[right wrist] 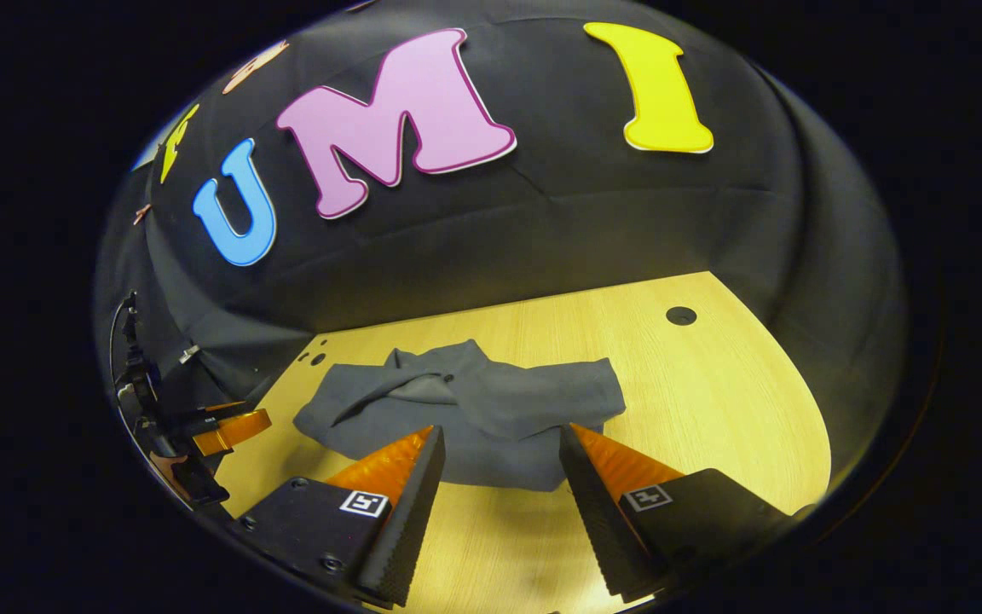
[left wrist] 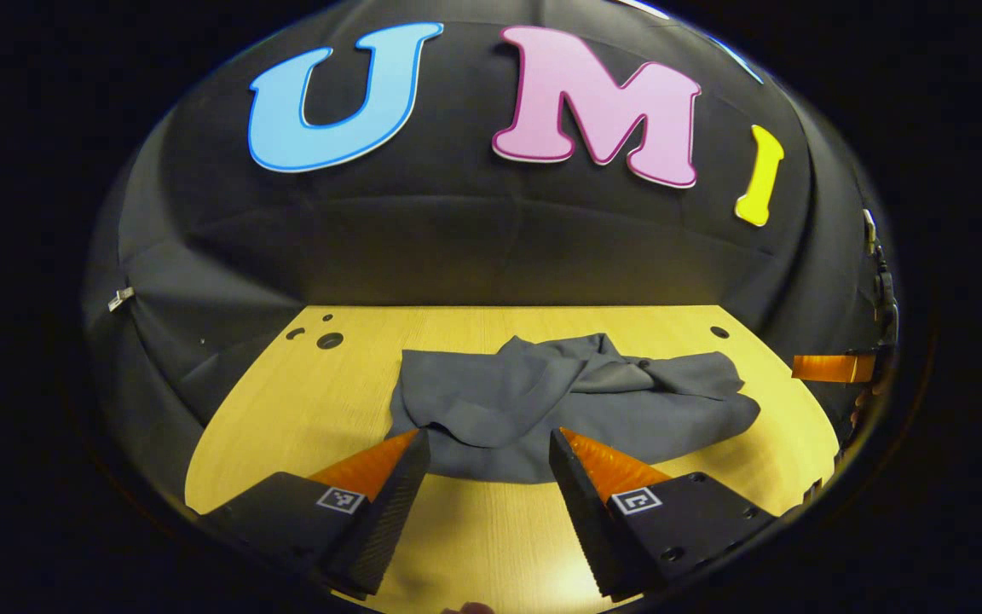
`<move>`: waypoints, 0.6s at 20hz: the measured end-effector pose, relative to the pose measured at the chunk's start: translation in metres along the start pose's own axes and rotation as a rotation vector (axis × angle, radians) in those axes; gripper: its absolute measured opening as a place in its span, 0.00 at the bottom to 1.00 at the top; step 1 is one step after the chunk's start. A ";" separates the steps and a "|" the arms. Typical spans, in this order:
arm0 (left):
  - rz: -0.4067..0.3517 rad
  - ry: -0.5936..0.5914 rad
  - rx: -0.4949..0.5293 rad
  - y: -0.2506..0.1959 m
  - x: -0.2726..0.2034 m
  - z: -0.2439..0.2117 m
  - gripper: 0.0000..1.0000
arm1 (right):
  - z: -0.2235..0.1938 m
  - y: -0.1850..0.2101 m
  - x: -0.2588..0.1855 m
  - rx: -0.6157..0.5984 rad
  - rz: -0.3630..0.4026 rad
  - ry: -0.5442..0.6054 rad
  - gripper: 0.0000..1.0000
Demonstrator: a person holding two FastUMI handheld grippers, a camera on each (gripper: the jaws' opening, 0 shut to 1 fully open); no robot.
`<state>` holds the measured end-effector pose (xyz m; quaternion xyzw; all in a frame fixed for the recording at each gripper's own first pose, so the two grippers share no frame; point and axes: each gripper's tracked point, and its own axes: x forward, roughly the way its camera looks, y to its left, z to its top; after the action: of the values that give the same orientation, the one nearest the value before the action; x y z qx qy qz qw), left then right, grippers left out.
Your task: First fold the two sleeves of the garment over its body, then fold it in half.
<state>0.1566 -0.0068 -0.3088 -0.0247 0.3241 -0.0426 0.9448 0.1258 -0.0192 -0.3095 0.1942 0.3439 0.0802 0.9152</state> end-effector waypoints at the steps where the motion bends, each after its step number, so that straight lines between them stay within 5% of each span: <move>1: -0.009 -0.014 0.003 -0.003 -0.009 0.003 0.89 | 0.001 0.003 -0.007 0.010 0.003 -0.009 0.84; 12: -0.080 -0.080 -0.016 -0.033 -0.086 0.012 0.89 | -0.008 0.045 -0.076 -0.036 0.048 -0.049 0.84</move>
<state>0.0943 -0.0310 -0.2448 -0.0470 0.2851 -0.0765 0.9543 0.0627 0.0034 -0.2509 0.1878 0.3153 0.1038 0.9244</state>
